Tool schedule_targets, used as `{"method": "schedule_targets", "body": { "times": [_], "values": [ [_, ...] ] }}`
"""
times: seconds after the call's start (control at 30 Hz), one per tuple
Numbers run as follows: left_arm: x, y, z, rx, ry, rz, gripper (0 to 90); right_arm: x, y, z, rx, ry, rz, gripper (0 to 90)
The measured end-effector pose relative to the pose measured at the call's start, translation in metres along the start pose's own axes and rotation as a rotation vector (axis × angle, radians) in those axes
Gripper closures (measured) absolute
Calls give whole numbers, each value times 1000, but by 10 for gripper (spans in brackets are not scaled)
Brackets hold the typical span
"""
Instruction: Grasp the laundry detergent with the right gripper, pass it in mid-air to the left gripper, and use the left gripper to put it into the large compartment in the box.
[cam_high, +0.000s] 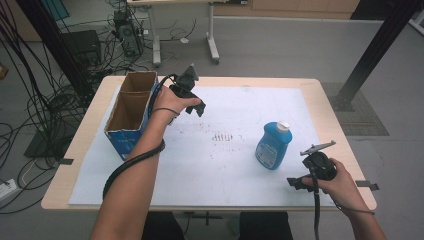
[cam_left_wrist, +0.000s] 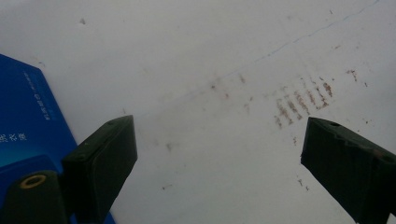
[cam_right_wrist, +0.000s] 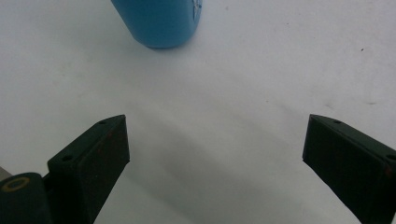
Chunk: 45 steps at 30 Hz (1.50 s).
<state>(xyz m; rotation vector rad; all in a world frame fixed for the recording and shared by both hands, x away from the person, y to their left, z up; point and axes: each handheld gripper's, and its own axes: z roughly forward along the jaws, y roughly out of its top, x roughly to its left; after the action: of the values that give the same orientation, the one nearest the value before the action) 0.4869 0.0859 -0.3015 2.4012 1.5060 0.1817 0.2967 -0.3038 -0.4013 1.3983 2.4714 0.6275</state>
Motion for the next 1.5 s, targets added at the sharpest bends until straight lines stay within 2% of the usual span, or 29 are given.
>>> {"method": "schedule_targets", "body": {
  "times": [0.33,0.63,0.8,1.07,1.17,1.5],
  "values": [
    [0,-1,2,7,-2,-3,109,1,-3,6,-55,-3,12,50],
    [0,-2,5,14,-4,-4,110,5,-6,13,-157,8,10,48],
    [1,-4,7,14,-4,-9,110,6,-8,16,-182,12,-1,45],
    [1,-5,8,16,-3,-8,110,10,-12,21,-268,31,-30,43],
    [1,-6,8,14,-7,-11,110,12,-14,23,-312,47,-57,39],
    [2,-9,10,21,-7,-15,110,14,-16,27,-386,75,-82,37]
  ]
}}
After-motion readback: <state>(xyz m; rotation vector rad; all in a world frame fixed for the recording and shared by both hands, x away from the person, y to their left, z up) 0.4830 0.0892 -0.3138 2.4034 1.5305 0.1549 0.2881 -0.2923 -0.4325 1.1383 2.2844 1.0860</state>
